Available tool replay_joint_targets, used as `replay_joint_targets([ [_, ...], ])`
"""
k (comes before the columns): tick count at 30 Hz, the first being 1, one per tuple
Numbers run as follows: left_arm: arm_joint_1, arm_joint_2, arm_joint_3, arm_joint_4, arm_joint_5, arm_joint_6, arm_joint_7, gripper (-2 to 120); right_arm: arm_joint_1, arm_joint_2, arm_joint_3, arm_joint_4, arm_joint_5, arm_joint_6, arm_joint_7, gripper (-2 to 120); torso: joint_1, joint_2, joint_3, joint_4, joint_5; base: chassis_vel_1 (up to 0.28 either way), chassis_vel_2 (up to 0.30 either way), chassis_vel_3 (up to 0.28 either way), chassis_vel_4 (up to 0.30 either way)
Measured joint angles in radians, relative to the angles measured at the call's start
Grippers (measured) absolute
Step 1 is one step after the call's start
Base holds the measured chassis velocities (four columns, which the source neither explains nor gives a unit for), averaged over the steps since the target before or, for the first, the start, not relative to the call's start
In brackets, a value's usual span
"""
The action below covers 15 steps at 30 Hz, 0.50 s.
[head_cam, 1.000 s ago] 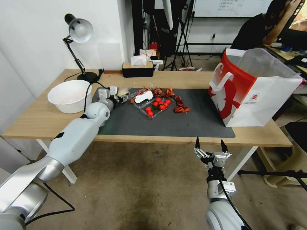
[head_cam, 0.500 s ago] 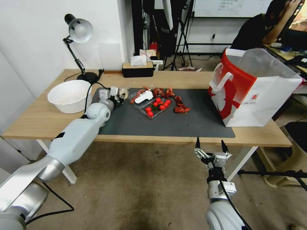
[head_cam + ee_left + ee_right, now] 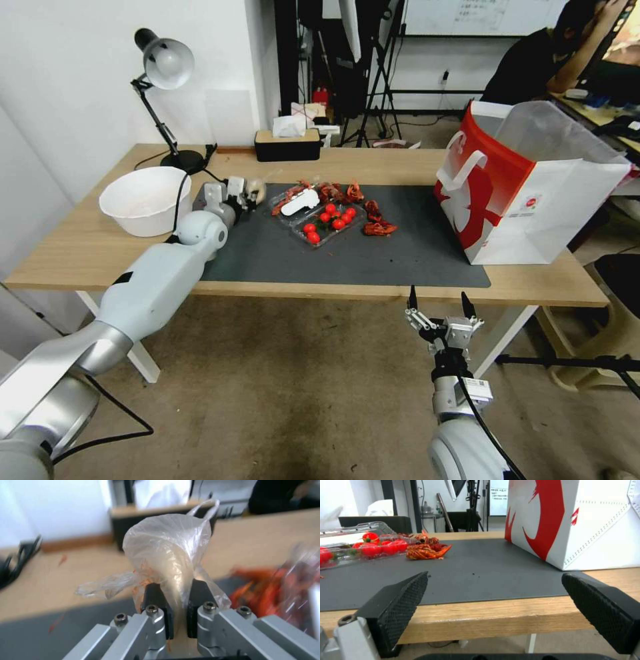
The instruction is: Pick up the trash from the table and place it into the takeout bag.
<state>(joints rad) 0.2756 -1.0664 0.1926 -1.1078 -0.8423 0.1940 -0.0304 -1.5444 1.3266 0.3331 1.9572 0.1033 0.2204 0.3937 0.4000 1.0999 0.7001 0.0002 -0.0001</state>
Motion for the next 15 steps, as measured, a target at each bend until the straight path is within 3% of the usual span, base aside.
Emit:
replay_joint_targets([
  [7,-0.059,-0.011,0.048,-0.076,-0.050,-0.026,0.015,5,0.000,0.002,-0.002,0.002,-0.001,0.000,0.000,100,0.000,0.000,0.000,-0.0001,0.0001,0.000,0.000,0.000,0.000],
  [15,-0.203,-0.064,0.197,-0.180,-0.117,-0.065,0.032,5,0.000,0.006,-0.001,0.003,-0.002,-0.001,0.000,100,0.000,0.000,0.000,-0.0003,0.0006,0.000,0.000,0.000,0.000],
])
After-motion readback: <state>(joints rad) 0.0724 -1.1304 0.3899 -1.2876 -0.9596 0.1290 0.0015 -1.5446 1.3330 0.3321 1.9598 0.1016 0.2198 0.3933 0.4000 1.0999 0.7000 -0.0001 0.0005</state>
